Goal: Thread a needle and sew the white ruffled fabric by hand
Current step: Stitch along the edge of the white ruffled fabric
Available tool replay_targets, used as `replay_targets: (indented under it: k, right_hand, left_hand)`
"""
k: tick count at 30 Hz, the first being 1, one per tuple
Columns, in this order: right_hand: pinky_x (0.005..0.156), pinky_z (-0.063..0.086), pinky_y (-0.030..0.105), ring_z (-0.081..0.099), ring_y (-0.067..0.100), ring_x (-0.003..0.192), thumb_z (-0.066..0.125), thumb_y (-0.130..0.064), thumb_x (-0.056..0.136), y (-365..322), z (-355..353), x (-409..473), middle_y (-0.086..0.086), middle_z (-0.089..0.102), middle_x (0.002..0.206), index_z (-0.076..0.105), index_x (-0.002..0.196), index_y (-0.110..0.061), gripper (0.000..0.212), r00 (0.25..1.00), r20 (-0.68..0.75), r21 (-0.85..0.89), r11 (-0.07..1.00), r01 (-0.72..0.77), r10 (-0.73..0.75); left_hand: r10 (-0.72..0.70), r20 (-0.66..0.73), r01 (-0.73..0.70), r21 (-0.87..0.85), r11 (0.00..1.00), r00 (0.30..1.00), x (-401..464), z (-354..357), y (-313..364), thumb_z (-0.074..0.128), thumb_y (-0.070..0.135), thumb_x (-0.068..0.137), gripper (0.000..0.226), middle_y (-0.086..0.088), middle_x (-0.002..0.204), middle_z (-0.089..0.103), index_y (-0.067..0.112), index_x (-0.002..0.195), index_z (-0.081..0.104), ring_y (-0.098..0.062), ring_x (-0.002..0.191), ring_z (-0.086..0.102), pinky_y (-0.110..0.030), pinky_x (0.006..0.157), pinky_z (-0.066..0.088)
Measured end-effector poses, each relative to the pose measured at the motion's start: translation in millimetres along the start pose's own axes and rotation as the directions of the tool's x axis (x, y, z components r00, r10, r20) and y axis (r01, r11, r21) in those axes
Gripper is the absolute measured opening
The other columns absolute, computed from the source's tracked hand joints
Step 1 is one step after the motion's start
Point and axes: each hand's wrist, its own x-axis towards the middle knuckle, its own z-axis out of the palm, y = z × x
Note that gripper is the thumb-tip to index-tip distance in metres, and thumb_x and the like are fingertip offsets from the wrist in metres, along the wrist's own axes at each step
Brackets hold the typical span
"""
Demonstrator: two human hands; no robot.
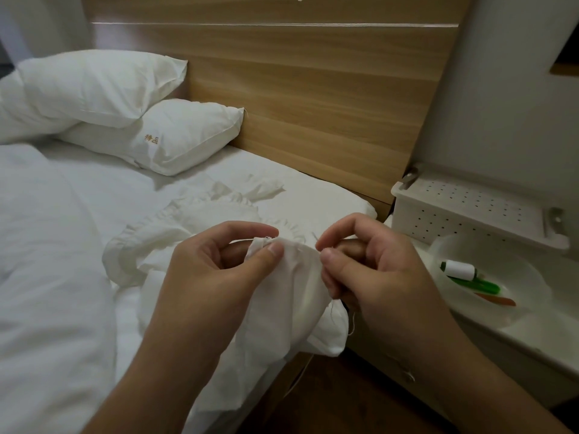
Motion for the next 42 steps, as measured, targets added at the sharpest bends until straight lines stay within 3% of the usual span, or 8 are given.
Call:
replay_targets:
  k: [4, 10, 18, 30, 33, 35, 38, 42]
  right_hand:
    - [0.058, 0.056, 0.033, 0.06, 0.019, 0.055, 0.065, -0.007, 0.097, 3, 5, -2, 0.01, 0.065, 0.061, 0.067, 0.088, -0.012, 0.01, 1.0, -0.008, -0.048, 0.999, 0.001, -0.002]
    - [0.055, 0.05, 0.031, 0.056, 0.018, 0.053, 0.067, -0.007, 0.095, 6, 5, -2, 0.01, 0.062, 0.058, 0.068, 0.085, -0.013, 0.011, 1.0, -0.015, -0.064, 0.998, -0.013, 0.012]
    - [0.057, 0.049, 0.053, 0.056, 0.037, 0.06, 0.068, -0.008, 0.093, 8, 5, -1, 0.013, 0.062, 0.06, 0.068, 0.083, -0.016, 0.013, 0.999, -0.035, -0.104, 0.995, 0.005, -0.009]
    - [0.058, 0.05, 0.057, 0.055, 0.041, 0.062, 0.068, -0.011, 0.095, 8, 4, -3, 0.015, 0.06, 0.06, 0.066, 0.092, -0.022, 0.011, 0.999, -0.036, -0.105, 0.994, -0.007, 0.003]
    - [0.059, 0.054, 0.05, 0.058, 0.035, 0.061, 0.065, -0.012, 0.097, 8, 5, -3, 0.013, 0.06, 0.06, 0.062, 0.111, -0.033, 0.025, 1.0, 0.005, -0.105, 0.994, -0.013, 0.013]
    - [0.058, 0.057, 0.038, 0.058, 0.023, 0.057, 0.063, -0.011, 0.098, 9, 4, -3, 0.011, 0.06, 0.06, 0.062, 0.118, -0.034, 0.031, 0.999, 0.033, -0.096, 0.995, -0.023, 0.026]
    - [0.056, 0.047, 0.022, 0.053, 0.01, 0.052, 0.062, -0.009, 0.099, 11, 4, -1, 0.005, 0.058, 0.055, 0.069, 0.109, -0.024, 0.019, 0.997, 0.047, -0.053, 0.997, -0.053, 0.056]
    - [0.055, 0.046, 0.023, 0.052, 0.01, 0.051, 0.064, -0.009, 0.097, 14, 4, -1, 0.006, 0.059, 0.055, 0.069, 0.091, -0.015, 0.01, 0.997, 0.028, -0.062, 0.996, -0.063, 0.065]
  left_hand:
    - [0.014, 0.015, -0.014, 0.007, 1.0, 1.0, 0, 1, 2, 0.082, 0.023, 0.086, 0.014, -0.001, 0.09, 0.083, 0.027, 0.099, 0.083, -0.02, 0.091, 0.08, -0.047, 0.088, 0.064]
    - [0.029, 0.022, -0.029, 0.0, 1.0, 0.999, -1, 1, 3, 0.082, 0.022, 0.086, 0.014, -0.004, 0.088, 0.083, 0.029, 0.098, 0.084, -0.023, 0.089, 0.08, -0.053, 0.09, 0.064]
    - [0.039, 0.035, -0.039, 0.001, 0.999, 0.999, -3, 2, 4, 0.081, 0.021, 0.087, 0.014, -0.005, 0.085, 0.083, 0.031, 0.096, 0.084, -0.024, 0.087, 0.08, -0.056, 0.091, 0.064]
    - [0.043, 0.05, -0.043, -0.005, 0.999, 0.998, -1, 0, 0, 0.081, 0.021, 0.087, 0.014, -0.003, 0.087, 0.083, 0.03, 0.097, 0.084, -0.022, 0.088, 0.08, -0.048, 0.086, 0.064]
    - [0.046, 0.048, -0.046, -0.005, 0.999, 0.998, 0, 0, -1, 0.081, 0.021, 0.087, 0.014, -0.001, 0.089, 0.083, 0.027, 0.099, 0.084, -0.02, 0.09, 0.08, -0.042, 0.084, 0.062]
    - [0.046, 0.048, -0.046, -0.004, 0.999, 0.998, 0, 0, -1, 0.081, 0.02, 0.088, 0.013, -0.002, 0.088, 0.083, 0.027, 0.099, 0.084, -0.021, 0.089, 0.08, -0.043, 0.084, 0.063]
    - [0.053, 0.052, -0.054, 0.004, 0.999, 0.997, -1, 0, 0, 0.081, 0.019, 0.088, 0.013, -0.003, 0.086, 0.083, 0.027, 0.098, 0.084, -0.021, 0.087, 0.08, -0.046, 0.085, 0.064]
    - [0.085, 0.027, -0.087, 0.052, 0.995, 0.996, -1, 3, 0, 0.081, 0.017, 0.088, 0.013, 0.0, 0.084, 0.083, 0.026, 0.099, 0.083, -0.018, 0.085, 0.08, -0.046, 0.084, 0.065]
